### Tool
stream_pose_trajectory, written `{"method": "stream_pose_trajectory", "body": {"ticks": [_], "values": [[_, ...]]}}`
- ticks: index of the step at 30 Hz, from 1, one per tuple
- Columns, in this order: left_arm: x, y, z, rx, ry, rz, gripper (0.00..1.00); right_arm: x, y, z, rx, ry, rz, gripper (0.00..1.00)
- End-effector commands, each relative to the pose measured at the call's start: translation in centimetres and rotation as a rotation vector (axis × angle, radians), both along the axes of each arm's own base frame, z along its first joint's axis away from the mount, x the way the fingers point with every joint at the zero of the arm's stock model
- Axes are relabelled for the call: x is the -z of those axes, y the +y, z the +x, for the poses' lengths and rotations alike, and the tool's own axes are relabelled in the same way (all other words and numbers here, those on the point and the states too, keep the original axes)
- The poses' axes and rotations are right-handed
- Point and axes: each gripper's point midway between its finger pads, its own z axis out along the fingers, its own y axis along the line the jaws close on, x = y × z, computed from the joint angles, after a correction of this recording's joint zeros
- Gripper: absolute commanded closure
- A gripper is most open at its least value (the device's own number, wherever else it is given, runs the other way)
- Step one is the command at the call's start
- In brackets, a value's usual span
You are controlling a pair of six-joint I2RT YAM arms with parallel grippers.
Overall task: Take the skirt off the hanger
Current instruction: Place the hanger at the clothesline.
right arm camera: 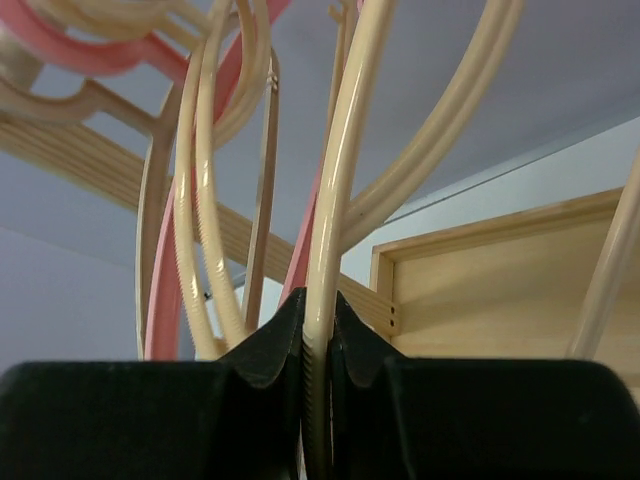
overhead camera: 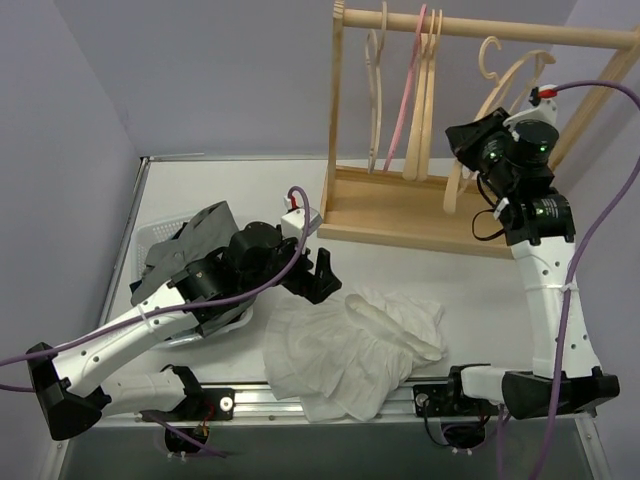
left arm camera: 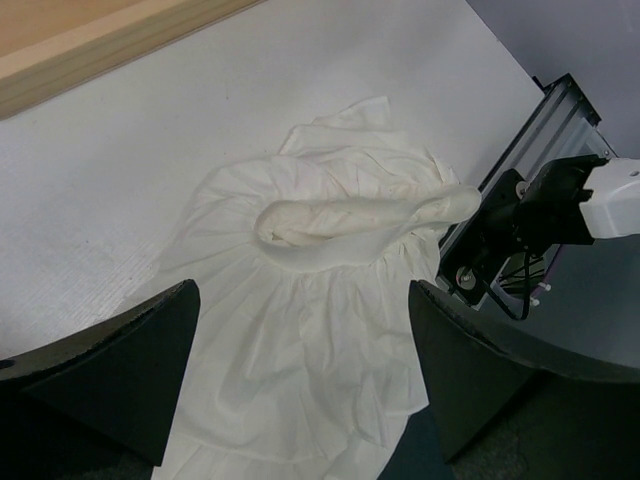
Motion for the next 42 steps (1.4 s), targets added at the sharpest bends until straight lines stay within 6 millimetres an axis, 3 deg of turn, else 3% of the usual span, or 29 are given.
{"method": "stream_pose_trajectory", "body": {"ticks": [1, 9, 14, 21, 28, 42], "values": [[0.3, -0.8, -0.5, 0.045, 0.004, -0.013, 0.06, -4.5, -1.4, 0.1, -0.079, -0.14, 0.078, 1.0], [2.8, -0.5, -0.7, 0.039, 0.015, 0.047, 0.06, -6.7, -3.1, 0.5, -0.173, -0.229, 0.158, 1.0], [6.1, -0.7, -0.9, 0.038, 0.058, 0.144, 0.06, -6.9, -5.0, 1.2, -0.166, -0.242, 0.214, 1.0], [8.7, -1.8, -2.2, 0.074, 0.076, 0.206, 0.06, -5.2, -8.3, 3.0, -0.15, -0.221, 0.258, 1.0], [10.0, -2.0, -2.7, 0.085, 0.099, 0.235, 0.06, -3.5, -9.4, 4.7, -0.148, -0.185, 0.27, 1.0], [12.0, -1.6, -2.6, 0.045, 0.118, 0.304, 0.06, 1.2, -10.9, 6.0, -0.111, -0.094, 0.257, 0.98]]}}
